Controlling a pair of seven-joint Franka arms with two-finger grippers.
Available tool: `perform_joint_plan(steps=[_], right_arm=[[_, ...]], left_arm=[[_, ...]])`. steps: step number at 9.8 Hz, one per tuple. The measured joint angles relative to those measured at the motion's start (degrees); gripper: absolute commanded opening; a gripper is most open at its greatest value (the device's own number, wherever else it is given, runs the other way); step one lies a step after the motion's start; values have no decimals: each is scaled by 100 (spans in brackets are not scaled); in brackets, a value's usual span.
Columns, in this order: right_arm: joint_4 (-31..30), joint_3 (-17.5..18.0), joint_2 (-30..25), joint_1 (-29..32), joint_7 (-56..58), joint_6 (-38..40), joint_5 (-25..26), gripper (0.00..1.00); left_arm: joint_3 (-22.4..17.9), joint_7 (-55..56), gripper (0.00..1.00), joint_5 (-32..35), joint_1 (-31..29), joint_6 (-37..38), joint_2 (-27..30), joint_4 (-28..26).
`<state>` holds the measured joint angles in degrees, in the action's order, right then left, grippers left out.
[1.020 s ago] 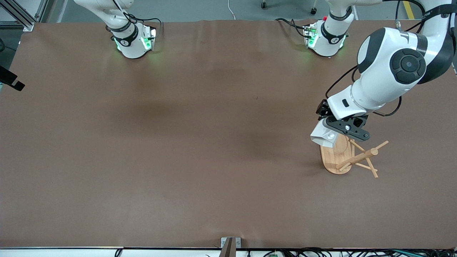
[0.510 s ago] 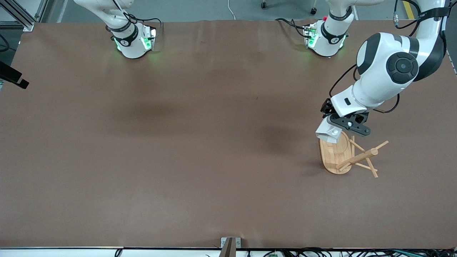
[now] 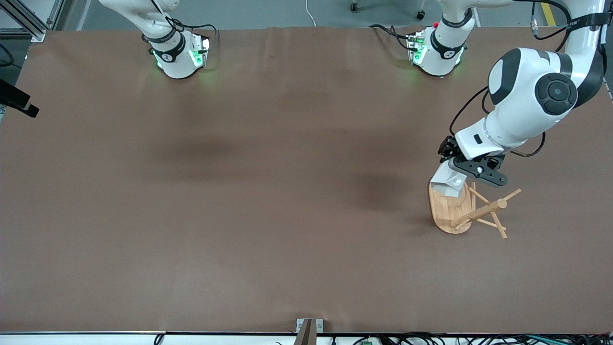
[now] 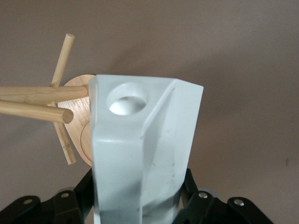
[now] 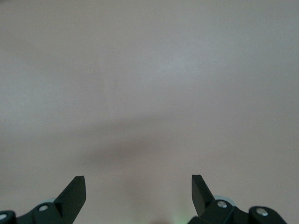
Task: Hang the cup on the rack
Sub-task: 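Lower the cup onto a rack peg with the left gripper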
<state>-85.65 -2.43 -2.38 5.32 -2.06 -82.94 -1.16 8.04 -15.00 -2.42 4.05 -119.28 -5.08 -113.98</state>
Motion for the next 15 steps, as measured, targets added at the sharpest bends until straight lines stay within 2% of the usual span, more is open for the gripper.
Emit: perform_joint_plan(steps=[5, 9, 11, 15], right_arm=[[1, -11, 0, 0, 48, 4, 8, 100], [2, -11, 0, 0, 48, 4, 8, 100], [2, -12, 0, 0, 48, 4, 8, 100], [2, -18, 4, 3, 48, 33, 8, 100]], left_arm=[[-201, -45, 3, -3, -19, -194, -187, -8], [-261, -235, 3, -434, -18, -214, -291, 6], [-435, -516, 3, -441, -25, -225, -336, 40], [-461, -562, 4, -441, -25, -306, -400, 69]])
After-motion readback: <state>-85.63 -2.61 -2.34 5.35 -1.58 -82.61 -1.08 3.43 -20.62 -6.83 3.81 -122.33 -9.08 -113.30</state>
